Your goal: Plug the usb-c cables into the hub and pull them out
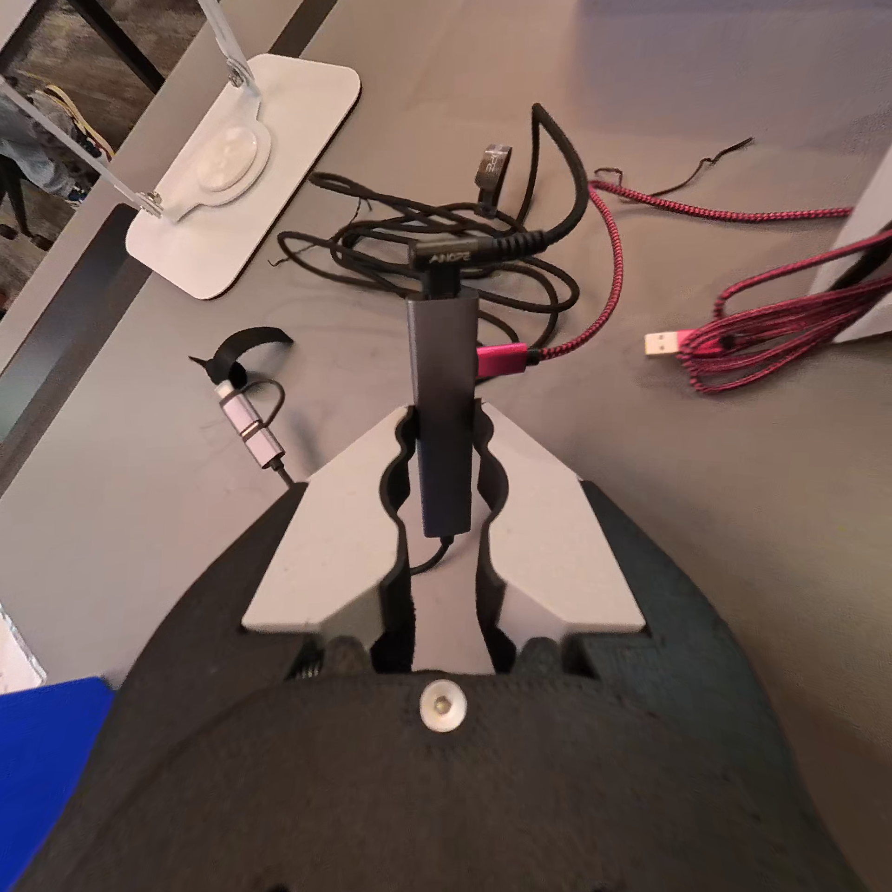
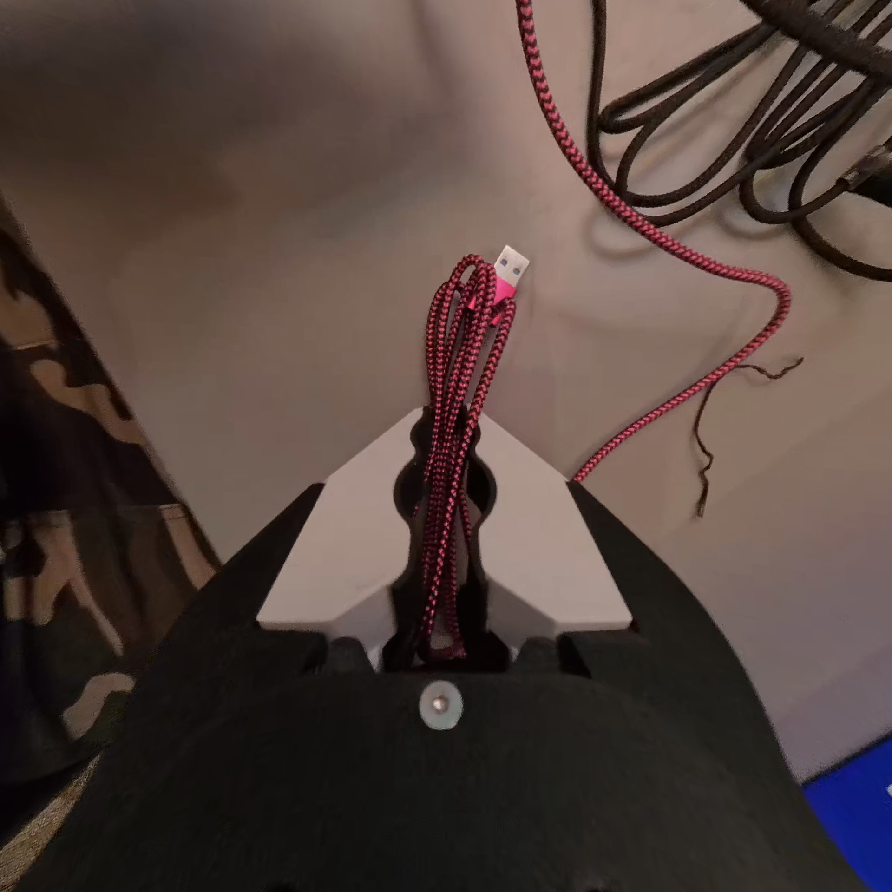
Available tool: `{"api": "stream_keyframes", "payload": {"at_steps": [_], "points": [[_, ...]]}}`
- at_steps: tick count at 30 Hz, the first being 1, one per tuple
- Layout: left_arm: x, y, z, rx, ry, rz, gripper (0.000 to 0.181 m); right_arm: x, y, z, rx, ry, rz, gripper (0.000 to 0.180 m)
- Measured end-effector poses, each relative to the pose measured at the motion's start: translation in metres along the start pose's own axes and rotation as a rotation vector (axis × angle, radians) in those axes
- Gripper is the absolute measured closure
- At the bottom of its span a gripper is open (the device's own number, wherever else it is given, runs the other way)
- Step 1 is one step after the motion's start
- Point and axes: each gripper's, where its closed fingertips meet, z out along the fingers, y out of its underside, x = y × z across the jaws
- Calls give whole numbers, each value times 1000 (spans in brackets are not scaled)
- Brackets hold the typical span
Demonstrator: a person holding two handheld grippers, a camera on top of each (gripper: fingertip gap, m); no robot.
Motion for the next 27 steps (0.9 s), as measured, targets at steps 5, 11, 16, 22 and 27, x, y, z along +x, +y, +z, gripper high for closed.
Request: {"api": "stream_keyframes", "payload": {"at_steps": [5,11,16,22,27], "points": [[5,5,-3,3,5,1,160,-12,-20,-53,147,-99,17,172],[11,11,-5,-1,6,18,160,24,-104,-132,530,-107,116,172],[14,15,-5,-2,-11,38,160,77,-158,-118,575,-43,196,172],[17,18,-2,0,-6,49,160,137,-155,-21,348,32,369,170],[24,21,1,19,32,52,166,135,-150,28,233,13,374,166]]}}
